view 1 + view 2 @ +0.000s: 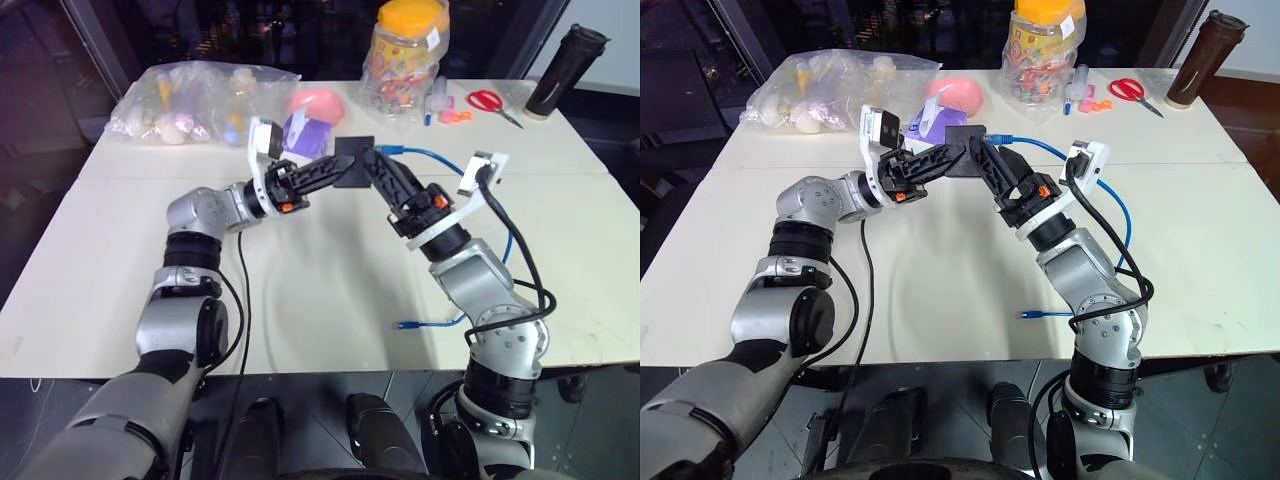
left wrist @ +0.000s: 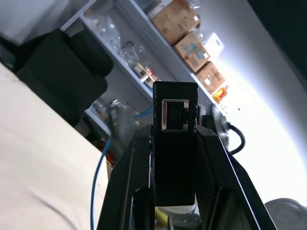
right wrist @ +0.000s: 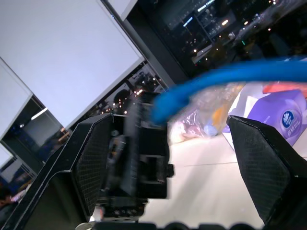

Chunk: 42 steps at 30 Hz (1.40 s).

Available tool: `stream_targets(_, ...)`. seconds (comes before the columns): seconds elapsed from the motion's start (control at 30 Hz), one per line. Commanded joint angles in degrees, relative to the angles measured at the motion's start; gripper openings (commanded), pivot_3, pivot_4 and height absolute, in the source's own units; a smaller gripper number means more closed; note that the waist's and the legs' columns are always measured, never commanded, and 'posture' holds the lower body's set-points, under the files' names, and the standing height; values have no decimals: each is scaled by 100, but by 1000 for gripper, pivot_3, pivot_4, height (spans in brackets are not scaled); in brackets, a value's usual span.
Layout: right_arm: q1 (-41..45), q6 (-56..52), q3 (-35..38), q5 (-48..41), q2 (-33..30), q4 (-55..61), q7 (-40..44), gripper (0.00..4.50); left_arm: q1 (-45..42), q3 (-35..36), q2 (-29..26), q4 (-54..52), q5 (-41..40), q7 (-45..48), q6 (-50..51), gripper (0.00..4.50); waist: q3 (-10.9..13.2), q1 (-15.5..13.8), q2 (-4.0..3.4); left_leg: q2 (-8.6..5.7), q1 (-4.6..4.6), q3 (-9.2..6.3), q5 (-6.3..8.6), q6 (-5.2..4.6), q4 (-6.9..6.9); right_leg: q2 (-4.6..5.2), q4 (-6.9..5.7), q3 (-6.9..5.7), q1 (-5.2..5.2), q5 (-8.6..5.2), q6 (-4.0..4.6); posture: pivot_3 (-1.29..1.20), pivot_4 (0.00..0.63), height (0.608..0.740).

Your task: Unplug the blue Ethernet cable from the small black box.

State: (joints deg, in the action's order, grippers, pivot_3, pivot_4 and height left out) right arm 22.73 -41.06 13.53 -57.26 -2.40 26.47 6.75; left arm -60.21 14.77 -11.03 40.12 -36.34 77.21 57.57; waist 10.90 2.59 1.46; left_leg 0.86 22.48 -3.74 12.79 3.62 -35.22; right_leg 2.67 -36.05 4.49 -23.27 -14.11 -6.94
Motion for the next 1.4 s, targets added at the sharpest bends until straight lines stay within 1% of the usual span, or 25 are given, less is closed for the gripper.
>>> stream_targets(0.03,62,182,2,-192,-15,62,-1,3941,25,61,-11,-230,-267,-122,59,483,0,-1,0,0,0,0,0,0,0,0,1,0,0,0,0,0,150,739)
stream_targets(0.23,59,318,-7,-257,-43,19,-12,3941,34,22,-27,-234,-375,-218,37,483,0,-1,0,0,2,1,0,0,1,0,3,0,-1,0,0,0,150,739)
stream_targets(0.27,56,342,-14,-265,-45,17,-23,3709,36,17,-30,-235,-386,-229,35,483,0,-1,0,0,2,1,0,0,1,0,3,0,-1,0,0,0,150,739)
stream_targets(0.33,48,377,-40,-265,-54,-1,-41,3111,31,9,-30,-227,-398,-239,28,483,0,-1,0,0,1,1,0,0,1,0,4,0,-1,0,0,0,150,739)
stream_targets(0.47,44,433,-118,-261,-14,-54,-52,1168,32,-31,-7,-235,-430,-254,26,483,0,0,0,0,2,1,0,0,2,0,5,0,-1,0,1,0,150,739)
stream_targets(0.5,43,442,-138,-270,-8,-65,-55,494,38,-41,-1,-244,-440,-262,28,483,0,0,0,0,2,1,0,0,2,0,5,0,-1,0,1,0,150,739)
stream_targets(0.53,39,452,-170,-276,-8,-80,-49,109,45,-55,8,-255,-449,-270,29,483,0,1,0,0,2,1,0,0,2,0,5,0,-1,-1,1,0,150,739)
stream_targets(0.57,34,469,-207,-276,-6,-99,-44,44,52,-66,14,-264,-461,-278,32,483,0,0,0,0,2,1,0,0,2,0,6,0,-1,0,1,0,150,739)
stream_targets(0.8,49,607,-239,-324,0,-200,-93,44,68,-75,-47,-195,-391,-359,-135,483,0,0,0,0,2,2,0,0,3,0,7,0,-1,-1,1,0,150,739)
stream_targets(0.9,68,742,-7,-353,-71,-278,-191,44,31,-8,-201,-31,-310,-413,-342,483,0,-1,0,0,2,2,0,0,3,0,8,0,-1,-1,1,0,150,739)
stream_targets(1.0,121,989,526,-452,-310,-479,-346,44,-38,158,-541,295,-238,-493,-635,483,0,0,0,0,2,2,0,0,3,0,8,0,-2,-1,1,0,150,739)
stream_targets(1.1,130,1057,680,-469,-516,-609,-347,44,-134,210,-653,700,-119,-745,-993,483,0,-3,0,0,3,6,0,0,4,1,15,2,-2,-1,1,0,150,739)
stream_targets(1.23,184,1115,690,-356,-611,-863,-315,44,-136,105,-342,1016,330,-1388,-2070,483,0,-39,0,0,4,3,1,-1,12,1,19,-1,-2,-1,1,0,150,739)
stream_targets(1.3,233,1178,717,-176,-647,-1088,-452,44,-122,76,-100,1037,597,-1823,-2886,483,0,-58,0,-1,11,4,1,-1,6,3,28,0,-1,0,0,0,150,739)
stream_targets(1.4,377,1146,736,447,-920,-1859,-839,44,31,-520,271,1078,1551,-2397,-4652,483,0,-59,0,-1,24,8,1,-1,3,4,55,2,-1,2,-1,0,150,739)
